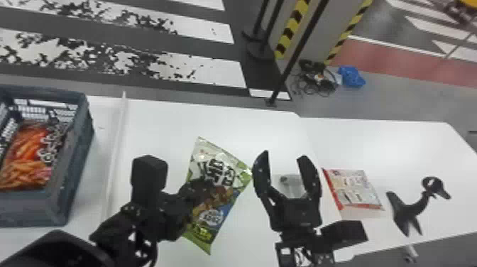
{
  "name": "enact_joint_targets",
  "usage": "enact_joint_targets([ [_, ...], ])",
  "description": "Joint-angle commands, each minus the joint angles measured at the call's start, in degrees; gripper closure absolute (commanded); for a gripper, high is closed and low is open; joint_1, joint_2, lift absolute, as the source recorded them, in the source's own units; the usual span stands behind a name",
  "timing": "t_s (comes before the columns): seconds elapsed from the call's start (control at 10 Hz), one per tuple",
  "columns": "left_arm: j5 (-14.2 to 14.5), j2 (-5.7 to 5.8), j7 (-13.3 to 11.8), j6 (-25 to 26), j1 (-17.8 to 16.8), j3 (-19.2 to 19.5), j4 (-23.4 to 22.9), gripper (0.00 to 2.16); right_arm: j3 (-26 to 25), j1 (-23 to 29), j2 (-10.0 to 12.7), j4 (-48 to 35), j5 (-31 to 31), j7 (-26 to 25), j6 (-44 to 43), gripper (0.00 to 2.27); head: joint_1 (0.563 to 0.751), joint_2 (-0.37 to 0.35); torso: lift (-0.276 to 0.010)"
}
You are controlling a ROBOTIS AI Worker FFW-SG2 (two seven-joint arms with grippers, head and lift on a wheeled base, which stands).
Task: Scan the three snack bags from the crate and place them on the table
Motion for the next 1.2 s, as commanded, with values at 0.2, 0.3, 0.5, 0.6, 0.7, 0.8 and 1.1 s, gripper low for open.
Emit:
enact_joint_targets([
  [0.2,0.98,-4.45,-5.12,-3.52,-5.37,-2.24,13.82,1.86,0.12,-0.03,-0.18,0.11,0.05,0.18,0.00,0.12,0.695,-0.350,-0.037],
  [0.3,1.24,-5.68,-7.06,-3.52,-6.51,-2.16,16.63,1.86,0.03,-0.12,-0.27,0.37,0.05,0.18,0.00,0.12,0.695,-0.350,-0.037],
  [0.5,2.21,-6.88,-7.85,-6.33,-8.89,-3.65,22.87,1.80,0.03,-0.12,-0.27,0.55,0.05,0.18,0.00,0.12,0.695,-0.350,-0.037],
  [0.6,1.95,-6.88,-6.27,-9.67,-9.33,-4.35,24.02,1.44,0.03,-0.12,-0.44,0.46,-0.12,0.18,0.00,0.12,0.695,-0.350,-0.037],
  [0.7,1.24,-6.88,-6.09,-11.96,-9.33,-4.35,24.10,0.06,0.03,-0.21,-0.62,0.55,-0.12,0.18,0.00,0.12,0.695,-0.350,-0.037],
  [0.8,0.01,-6.88,-5.12,-12.83,-9.50,-4.35,23.93,0.00,0.03,-0.21,-0.71,0.64,-0.48,0.36,-0.17,0.12,0.695,-0.350,-0.037],
  [1.1,-1.66,-6.88,-2.31,-18.99,-9.50,-4.88,23.31,0.07,-0.14,-0.12,-0.71,0.81,-0.48,0.36,-0.53,0.12,0.695,-0.350,-0.037],
])
